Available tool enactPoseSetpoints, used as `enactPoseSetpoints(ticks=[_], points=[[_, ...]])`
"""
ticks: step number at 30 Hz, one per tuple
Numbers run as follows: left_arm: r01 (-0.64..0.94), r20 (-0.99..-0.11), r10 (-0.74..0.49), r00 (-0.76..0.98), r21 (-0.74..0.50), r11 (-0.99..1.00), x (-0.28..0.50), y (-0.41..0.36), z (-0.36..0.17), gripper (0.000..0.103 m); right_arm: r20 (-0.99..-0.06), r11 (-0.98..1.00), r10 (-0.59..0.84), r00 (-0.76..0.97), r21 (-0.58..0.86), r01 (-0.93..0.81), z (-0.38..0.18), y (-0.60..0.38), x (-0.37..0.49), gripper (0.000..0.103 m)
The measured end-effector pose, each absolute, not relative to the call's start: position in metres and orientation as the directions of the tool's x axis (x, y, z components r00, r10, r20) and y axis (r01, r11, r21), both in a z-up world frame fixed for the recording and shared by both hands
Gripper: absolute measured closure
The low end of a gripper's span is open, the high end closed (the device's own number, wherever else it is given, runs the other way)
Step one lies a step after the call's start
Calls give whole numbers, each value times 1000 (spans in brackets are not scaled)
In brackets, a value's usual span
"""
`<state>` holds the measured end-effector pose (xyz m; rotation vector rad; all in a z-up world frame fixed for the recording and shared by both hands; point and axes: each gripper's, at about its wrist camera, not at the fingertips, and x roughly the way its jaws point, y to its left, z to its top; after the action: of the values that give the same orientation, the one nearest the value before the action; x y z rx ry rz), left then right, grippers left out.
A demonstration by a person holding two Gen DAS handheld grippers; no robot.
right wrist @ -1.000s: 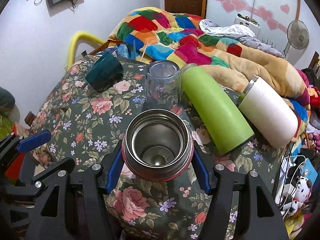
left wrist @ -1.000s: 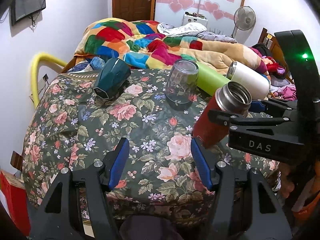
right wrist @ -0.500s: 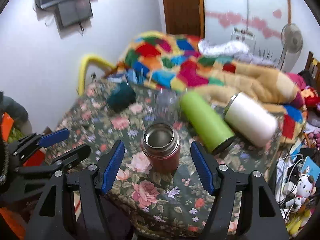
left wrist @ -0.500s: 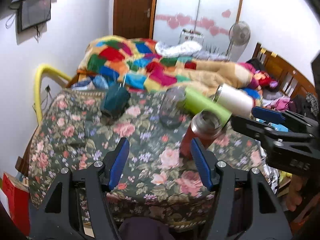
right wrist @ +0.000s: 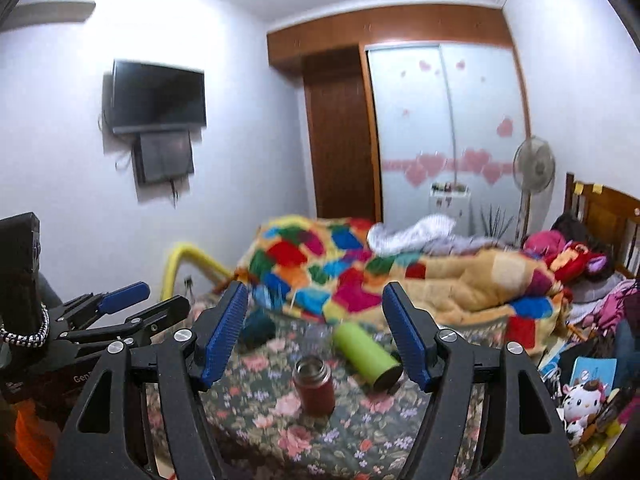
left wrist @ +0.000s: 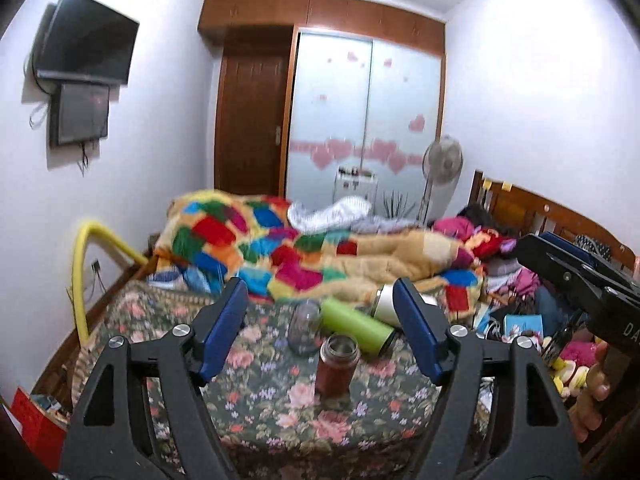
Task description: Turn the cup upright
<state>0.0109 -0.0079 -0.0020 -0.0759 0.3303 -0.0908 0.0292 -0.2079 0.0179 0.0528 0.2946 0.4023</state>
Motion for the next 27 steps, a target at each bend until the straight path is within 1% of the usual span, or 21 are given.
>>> enactPoseSetpoints(ticks=[1,4,5,8,12,14,27], points=[[73,-303,-95,948,-81,994,6,-9,1,21,-255,921,388,886,108,-373,20,-209,25,32],[56,-245,-68,967,-57,997,-11,-15,8,15,-217,927,374,902,101,-361,23,-209,13,28],[49,-231,-59,971,-47,998,-16,-16,9,13,-205,931,366,908,94,-354,23,-208,10,25],[32,-203,-36,978,-26,999,-25,-21,12,9,-188,936,351,917,86,-341,21,-207,6,16],[14,-186,-19,982,-28,1000,-31,-21,12,7,-175,945,326,929,74,-318,18,-206,1,4],[5,-181,-9,983,-25,1000,-33,-22,11,6,-168,949,316,934,72,-308,19,-210,-4,0],[-10,-199,3,980,-39,999,-31,-19,7,5,-177,949,316,932,69,-309,16,-215,-10,0]])
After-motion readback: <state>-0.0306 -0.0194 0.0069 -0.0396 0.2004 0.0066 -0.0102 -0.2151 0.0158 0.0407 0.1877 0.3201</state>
